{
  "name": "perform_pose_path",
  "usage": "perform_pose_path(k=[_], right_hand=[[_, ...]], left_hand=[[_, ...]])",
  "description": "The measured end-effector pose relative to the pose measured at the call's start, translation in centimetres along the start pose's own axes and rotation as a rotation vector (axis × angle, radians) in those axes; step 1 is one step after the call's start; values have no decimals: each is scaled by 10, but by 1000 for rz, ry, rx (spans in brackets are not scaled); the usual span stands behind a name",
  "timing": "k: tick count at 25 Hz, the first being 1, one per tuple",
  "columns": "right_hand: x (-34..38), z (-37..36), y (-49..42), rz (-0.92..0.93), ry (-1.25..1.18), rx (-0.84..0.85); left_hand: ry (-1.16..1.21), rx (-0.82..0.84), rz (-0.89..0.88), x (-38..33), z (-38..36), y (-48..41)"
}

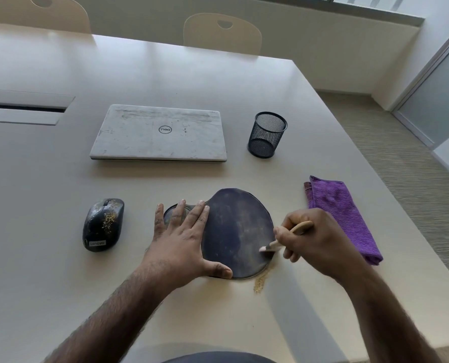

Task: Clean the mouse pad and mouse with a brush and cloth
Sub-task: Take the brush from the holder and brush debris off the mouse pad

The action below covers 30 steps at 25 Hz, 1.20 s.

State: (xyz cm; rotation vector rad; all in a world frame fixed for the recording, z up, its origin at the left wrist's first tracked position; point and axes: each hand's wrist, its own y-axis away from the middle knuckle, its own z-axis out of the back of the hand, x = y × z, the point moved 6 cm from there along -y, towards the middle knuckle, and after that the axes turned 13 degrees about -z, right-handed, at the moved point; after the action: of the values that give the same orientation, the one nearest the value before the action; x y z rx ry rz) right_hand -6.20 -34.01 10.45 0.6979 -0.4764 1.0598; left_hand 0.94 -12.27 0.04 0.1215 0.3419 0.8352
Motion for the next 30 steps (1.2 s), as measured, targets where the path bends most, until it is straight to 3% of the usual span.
perform_pose_path(k=[4, 9, 14, 19, 23, 30], right_hand=[[2, -16, 14, -18, 69, 138], [11, -6, 6, 15, 0, -4], [15, -20, 6, -17, 129, 135], [51, -1, -21, 154, 58, -25], [56, -12, -71, 113, -79, -30], [45, -26, -81, -35, -6, 210]], left_hand=[[-4, 2, 2, 0, 0, 0], [8, -1, 1, 1, -1, 0], [-3, 5, 5, -1, 0, 0], [7, 15, 3, 0, 0, 0], [9, 21, 5, -2, 1, 0], [-32, 19, 0, -2, 1, 0]])
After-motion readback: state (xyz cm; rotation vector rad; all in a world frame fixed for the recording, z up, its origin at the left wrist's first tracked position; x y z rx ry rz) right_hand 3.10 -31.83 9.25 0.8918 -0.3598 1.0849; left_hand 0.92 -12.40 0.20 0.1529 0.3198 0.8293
